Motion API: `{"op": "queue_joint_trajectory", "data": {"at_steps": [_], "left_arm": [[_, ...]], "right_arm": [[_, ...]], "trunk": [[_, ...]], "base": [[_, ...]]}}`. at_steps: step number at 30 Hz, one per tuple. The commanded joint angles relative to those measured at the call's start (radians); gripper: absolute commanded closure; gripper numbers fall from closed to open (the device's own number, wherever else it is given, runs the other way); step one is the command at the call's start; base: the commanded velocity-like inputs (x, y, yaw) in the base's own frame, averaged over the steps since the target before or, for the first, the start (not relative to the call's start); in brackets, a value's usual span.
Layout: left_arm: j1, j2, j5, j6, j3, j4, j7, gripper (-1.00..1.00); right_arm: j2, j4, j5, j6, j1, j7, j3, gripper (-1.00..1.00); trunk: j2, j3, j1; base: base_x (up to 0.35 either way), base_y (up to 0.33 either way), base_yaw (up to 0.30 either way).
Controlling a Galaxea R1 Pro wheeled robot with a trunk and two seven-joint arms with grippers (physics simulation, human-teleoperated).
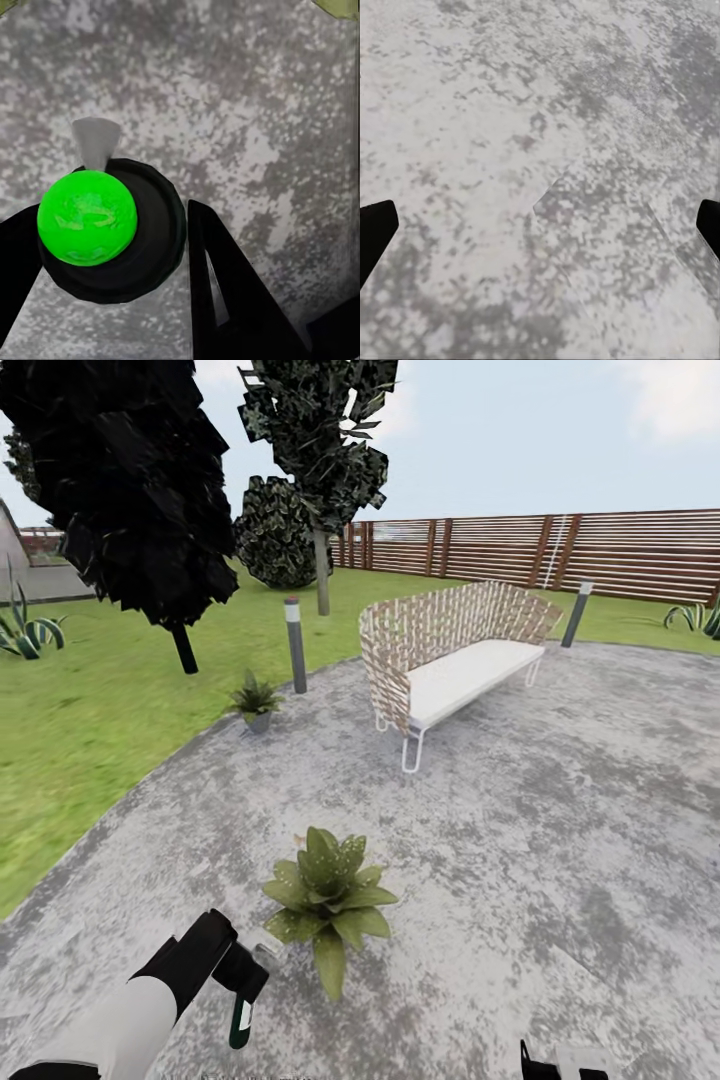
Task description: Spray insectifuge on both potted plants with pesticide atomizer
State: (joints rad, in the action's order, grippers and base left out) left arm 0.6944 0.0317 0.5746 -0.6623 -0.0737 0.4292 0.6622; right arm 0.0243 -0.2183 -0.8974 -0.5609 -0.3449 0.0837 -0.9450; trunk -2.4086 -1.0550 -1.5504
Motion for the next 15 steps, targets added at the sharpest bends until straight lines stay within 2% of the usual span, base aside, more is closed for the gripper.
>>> {"op": "queue_joint_trajectory", "data": {"at_steps": [1,10,15], "left_arm": [[0.000,0.000,0.008,-0.002,-0.005,0.002,0.008,1.00],[0.000,-0.001,0.010,-0.003,-0.006,0.002,0.008,1.00],[0.000,-0.001,0.009,-0.003,-0.006,0.002,0.008,1.00]], "right_arm": [[0.000,0.002,-0.011,-0.004,-0.001,0.007,-0.005,-1.00],[0.000,0.002,-0.011,-0.004,0.000,0.007,-0.005,-1.00],[0.000,0.002,-0.011,-0.004,0.000,0.007,-0.005,-1.00]], "trunk": [[0.000,-0.001,0.000],[0.000,-0.001,0.000],[0.000,-0.001,0.000]], "base": [[-0.062,-0.243,0.271],[-0.161,-0.242,0.275],[-0.136,-0.239,0.071]]}}
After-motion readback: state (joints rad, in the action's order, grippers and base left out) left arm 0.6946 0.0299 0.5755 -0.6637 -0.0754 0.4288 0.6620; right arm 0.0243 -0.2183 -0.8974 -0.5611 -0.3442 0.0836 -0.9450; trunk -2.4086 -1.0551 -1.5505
